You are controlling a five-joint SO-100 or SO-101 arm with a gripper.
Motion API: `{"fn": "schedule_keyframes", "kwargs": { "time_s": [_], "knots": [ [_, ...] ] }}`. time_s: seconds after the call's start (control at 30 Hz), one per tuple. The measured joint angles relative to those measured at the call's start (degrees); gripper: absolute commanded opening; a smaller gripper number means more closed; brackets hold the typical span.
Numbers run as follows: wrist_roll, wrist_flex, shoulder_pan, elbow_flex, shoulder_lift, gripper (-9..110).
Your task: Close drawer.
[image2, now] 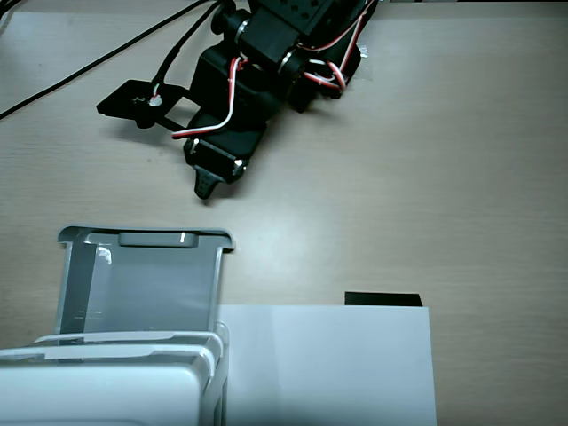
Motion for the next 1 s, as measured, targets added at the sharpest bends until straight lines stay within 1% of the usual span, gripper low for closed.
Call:
{"fn": "schedule_keyframes", "kwargs": {
  "time_s": [0.13, 0.23, 1.0],
  "knots": [
    [-4.04, -0.18, 0.18, 2.11, 3.08, 0],
    [-5.01, -0.18, 0.18, 2.2, 3.78, 0],
    [-5.19, -0.18, 0.18, 2.2, 3.52, 0]
  ]
}}
